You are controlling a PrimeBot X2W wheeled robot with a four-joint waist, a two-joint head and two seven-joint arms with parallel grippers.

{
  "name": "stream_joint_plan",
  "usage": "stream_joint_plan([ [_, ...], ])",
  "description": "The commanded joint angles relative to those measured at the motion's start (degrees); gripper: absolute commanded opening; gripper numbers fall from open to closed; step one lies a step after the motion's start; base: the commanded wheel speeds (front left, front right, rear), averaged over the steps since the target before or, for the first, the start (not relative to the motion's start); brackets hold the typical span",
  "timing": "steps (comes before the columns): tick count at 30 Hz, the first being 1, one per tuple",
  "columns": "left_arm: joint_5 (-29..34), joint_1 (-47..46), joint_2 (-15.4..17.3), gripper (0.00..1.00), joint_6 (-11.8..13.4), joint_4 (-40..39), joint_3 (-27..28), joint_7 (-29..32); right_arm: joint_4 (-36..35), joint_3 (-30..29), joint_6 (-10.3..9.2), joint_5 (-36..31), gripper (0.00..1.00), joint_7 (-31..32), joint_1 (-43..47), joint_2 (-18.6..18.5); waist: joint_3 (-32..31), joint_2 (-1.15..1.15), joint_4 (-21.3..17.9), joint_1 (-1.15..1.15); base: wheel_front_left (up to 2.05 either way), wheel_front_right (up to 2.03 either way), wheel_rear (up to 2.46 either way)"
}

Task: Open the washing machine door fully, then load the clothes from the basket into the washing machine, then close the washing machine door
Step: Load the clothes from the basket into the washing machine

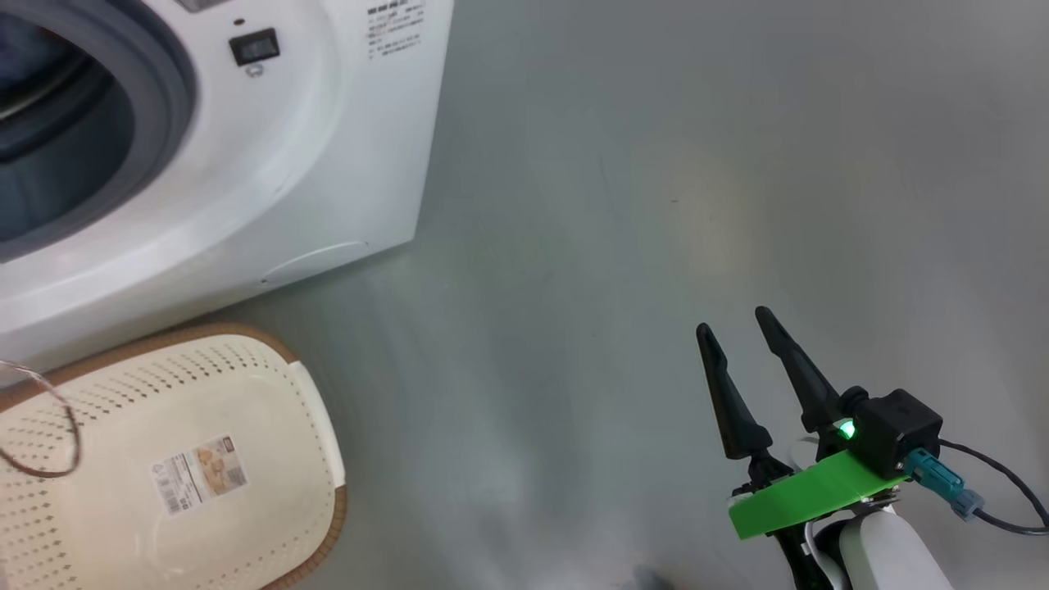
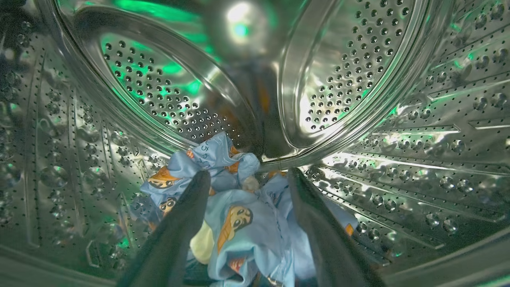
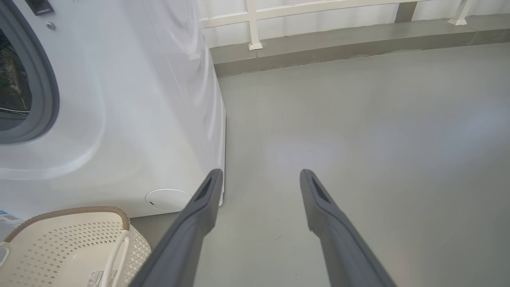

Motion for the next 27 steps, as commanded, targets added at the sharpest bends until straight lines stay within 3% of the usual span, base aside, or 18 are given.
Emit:
stream_joint_plan([
  [1, -0.65, 1.99, 2.14, 1.0, 0.65, -1.34, 0.6, -0.52, -0.67, 1.36, 0.09, -0.19, 1.0, -0.28, 0.31, -0.67, -1.64, 0.0, 0.83, 0.0, 0.0, 0.0, 0.0],
  [10, -1.22, 7.04, 0.35, 1.0, 0.71, -2.07, 0.4, -0.53, 0.0, 1.42, 0.09, -0.3, 1.0, -0.28, -0.38, -0.67, -5.96, 0.0, 2.42, 0.0, 0.0, 0.0, 0.0],
  [27, -1.73, 21.04, -7.59, 1.0, -1.62, -8.75, -1.57, -0.53, 1.51, -1.4, 0.09, -2.39, 1.0, -0.28, 1.72, -0.67, -15.01, 0.0, 8.65, 0.0, 0.0, 0.0, 0.0],
])
